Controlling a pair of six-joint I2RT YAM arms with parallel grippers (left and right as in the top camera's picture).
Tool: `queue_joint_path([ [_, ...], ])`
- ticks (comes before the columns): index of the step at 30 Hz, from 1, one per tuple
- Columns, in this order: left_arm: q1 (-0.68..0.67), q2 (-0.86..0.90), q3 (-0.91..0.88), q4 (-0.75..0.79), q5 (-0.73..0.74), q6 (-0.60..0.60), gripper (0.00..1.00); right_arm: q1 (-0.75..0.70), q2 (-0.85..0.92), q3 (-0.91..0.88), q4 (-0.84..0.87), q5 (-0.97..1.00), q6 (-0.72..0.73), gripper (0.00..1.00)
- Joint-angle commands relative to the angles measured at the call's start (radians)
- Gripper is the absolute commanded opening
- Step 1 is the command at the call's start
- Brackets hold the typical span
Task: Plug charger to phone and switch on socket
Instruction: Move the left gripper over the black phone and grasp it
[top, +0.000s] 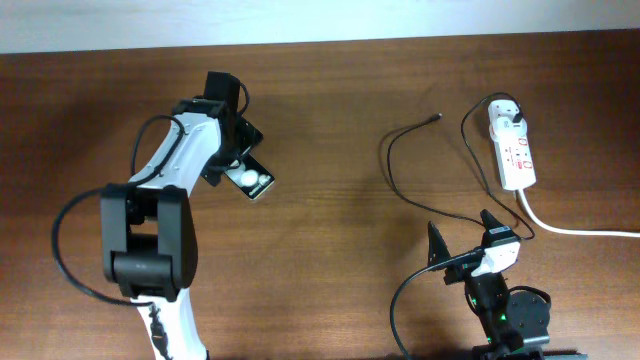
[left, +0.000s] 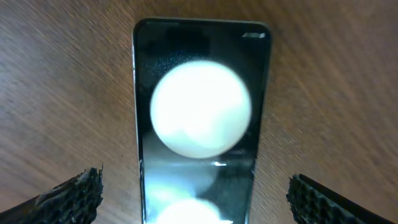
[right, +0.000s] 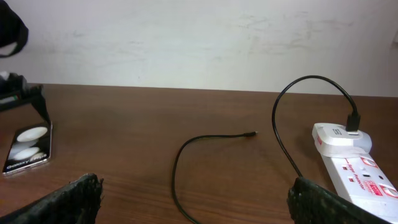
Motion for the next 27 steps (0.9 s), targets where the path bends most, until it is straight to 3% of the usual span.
queue_joint_path([
  [1, -0.003, 0.058, 0.017, 0.019, -0.006, -0.013, 0.99, 0.008, -0.008, -0.005, -0.004, 0.005, 0.003, 0.99],
  [10, -0.003, 0.1, 0.016, 0.039, 0.019, -0.013, 1.0, 0.008, -0.008, -0.005, -0.004, 0.004, 0.003, 0.99],
  [16, -0.003, 0.1, 0.014, 0.003, 0.019, -0.009, 0.84, 0.008, -0.008, -0.005, -0.004, 0.005, 0.003, 0.99],
  [22, -0.003, 0.1, 0.014, -0.092, 0.019, -0.009, 0.84, 0.008, -0.008, -0.005, -0.004, 0.005, 0.003, 0.99],
  [23, -0.003, 0.1, 0.014, -0.122, 0.019, -0.009, 0.79, 0.008, -0.008, -0.005, -0.004, 0.005, 0.003, 0.99],
  [27, -0.003, 0.1, 0.014, -0.167, 0.02, 0.026, 0.77, 0.008, -0.008, -0.005, -0.004, 0.005, 0.003, 0.99],
])
